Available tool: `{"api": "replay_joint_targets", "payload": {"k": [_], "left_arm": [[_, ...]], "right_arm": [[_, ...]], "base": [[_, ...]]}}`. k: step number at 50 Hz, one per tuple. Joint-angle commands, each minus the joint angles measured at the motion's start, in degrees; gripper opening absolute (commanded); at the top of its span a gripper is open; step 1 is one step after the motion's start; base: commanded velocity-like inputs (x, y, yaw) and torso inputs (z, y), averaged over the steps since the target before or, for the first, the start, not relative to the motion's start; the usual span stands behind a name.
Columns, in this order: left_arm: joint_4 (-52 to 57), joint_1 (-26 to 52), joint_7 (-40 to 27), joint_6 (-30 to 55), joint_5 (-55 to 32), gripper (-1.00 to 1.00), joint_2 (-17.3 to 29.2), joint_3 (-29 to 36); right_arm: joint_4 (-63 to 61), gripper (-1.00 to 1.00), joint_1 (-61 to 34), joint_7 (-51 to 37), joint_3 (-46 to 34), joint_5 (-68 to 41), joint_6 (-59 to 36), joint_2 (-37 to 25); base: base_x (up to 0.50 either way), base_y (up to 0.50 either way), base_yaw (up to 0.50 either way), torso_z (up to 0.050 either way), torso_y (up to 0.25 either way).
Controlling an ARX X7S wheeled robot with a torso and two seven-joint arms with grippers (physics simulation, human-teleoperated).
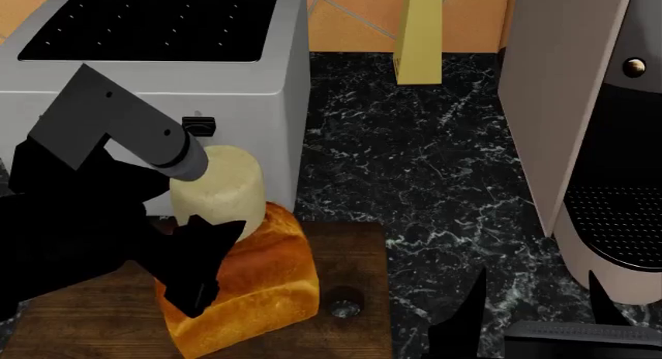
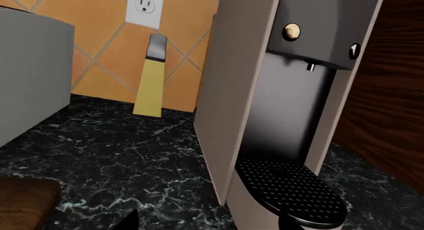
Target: Pick up the wedge of cheese and place it on the slice of bread to prepare a simple cheese on bread dish.
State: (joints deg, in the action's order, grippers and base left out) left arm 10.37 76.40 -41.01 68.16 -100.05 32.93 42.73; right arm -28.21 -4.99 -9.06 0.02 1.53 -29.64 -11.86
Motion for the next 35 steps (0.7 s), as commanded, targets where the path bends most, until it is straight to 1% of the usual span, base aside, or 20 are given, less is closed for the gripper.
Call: {"api": "replay_joint_targets", "payload": {"k": [1, 8, 9, 28, 35], "left_arm": [[0.2, -3.8, 0.7, 0.3, 1.5, -1.00, -0.7, -3.0], [-0.2, -3.6, 0.5, 0.2, 1.6, -1.00, -0.6, -2.7], [-0.8, -3.7, 0.3, 0.0, 1.0, 1.00, -0.6, -2.9], [-0.8, -2.8, -0.5, -0.1, 0.0, 1.00, -0.5, -2.5], [0.0, -1.9, -2.4, 0.0, -2.7, 1.00, -0.1, -2.8]], "right_arm": [[-0.2, 1.00, 0.1, -0.2, -0.1, 0.1, 0.1, -0.2], [-0.4, 1.00, 0.1, -0.3, -0.3, -0.1, -0.1, -0.3], [-0.4, 1.00, 0.1, -0.4, -0.3, -0.2, -0.2, -0.3], [-0.3, 1.00, 0.0, -0.8, -0.5, -0.8, -0.1, -0.8], [-0.4, 1.00, 0.0, -0.9, -0.7, -1.0, -0.3, -0.9]], "base": [[0.00, 0.00, 0.00, 0.000, 0.000], [0.00, 0.00, 0.00, 0.000, 0.000], [0.00, 0.00, 0.00, 0.000, 0.000], [0.00, 0.00, 0.00, 0.000, 0.000], [0.00, 0.00, 0.00, 0.000, 0.001]]}}
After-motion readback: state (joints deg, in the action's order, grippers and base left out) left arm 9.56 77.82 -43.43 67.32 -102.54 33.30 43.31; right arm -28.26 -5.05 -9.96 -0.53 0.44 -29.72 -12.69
